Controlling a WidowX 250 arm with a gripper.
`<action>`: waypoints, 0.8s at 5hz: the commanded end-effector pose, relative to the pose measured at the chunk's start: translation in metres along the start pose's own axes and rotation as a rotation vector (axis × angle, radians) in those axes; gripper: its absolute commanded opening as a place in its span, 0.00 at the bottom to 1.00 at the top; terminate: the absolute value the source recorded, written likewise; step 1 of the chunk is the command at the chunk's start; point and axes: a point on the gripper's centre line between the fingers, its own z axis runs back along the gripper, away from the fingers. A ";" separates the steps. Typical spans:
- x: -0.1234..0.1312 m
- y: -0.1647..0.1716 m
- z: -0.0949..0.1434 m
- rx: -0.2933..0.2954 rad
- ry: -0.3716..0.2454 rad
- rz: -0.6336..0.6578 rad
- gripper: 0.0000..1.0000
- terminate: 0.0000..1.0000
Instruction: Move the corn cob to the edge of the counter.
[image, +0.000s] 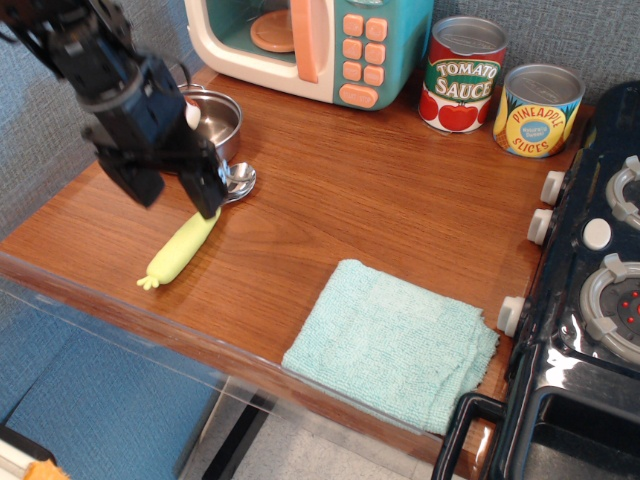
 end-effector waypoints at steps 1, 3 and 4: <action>0.009 0.002 0.015 0.134 0.114 -0.067 1.00 0.00; 0.012 0.000 0.013 0.129 0.157 -0.094 1.00 0.00; 0.012 0.000 0.013 0.129 0.157 -0.094 1.00 1.00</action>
